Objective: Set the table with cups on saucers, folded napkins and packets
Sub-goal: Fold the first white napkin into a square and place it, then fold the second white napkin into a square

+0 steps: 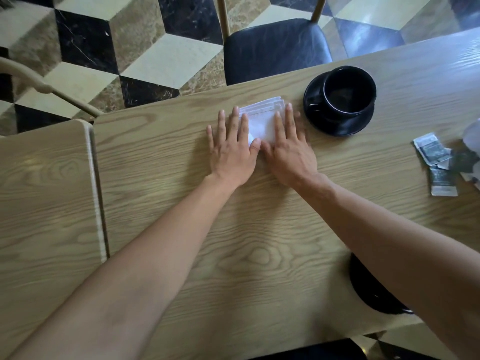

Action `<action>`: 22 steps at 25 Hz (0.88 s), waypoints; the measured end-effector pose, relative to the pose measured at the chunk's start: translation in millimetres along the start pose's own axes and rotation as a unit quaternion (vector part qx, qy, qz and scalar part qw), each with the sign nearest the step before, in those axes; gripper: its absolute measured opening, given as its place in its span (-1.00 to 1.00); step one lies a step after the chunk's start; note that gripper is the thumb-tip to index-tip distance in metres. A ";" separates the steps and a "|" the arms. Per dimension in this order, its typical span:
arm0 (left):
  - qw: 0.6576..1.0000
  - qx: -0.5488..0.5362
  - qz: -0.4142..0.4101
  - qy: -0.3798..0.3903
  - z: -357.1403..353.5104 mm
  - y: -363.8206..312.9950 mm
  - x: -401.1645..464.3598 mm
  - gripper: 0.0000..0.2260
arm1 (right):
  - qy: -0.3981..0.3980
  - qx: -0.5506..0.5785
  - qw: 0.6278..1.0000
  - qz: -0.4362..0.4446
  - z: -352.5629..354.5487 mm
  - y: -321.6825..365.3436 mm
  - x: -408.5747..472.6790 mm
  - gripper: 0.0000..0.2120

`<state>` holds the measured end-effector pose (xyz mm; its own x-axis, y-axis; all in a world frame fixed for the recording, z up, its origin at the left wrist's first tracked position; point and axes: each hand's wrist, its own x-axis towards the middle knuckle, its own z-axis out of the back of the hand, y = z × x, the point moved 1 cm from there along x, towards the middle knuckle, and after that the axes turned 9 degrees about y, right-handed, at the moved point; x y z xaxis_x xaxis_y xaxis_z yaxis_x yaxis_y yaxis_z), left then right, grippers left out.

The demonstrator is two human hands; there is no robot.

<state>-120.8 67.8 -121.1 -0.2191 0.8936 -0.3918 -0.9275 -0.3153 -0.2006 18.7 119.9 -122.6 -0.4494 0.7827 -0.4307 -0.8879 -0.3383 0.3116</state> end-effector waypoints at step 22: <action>0.972 0.094 -0.204 0.067 23.5 -290.7 -172.7 -0.43 | -0.085 0.072 0.973 -0.203 111.6 -248.8 -332.7 -0.42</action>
<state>179.6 12.7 25.9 0.2088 0.8787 -0.4293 -0.9707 0.1328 -0.2003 400.1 2.1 37.7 -0.0309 0.9156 -0.4008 -0.9603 0.0841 0.2661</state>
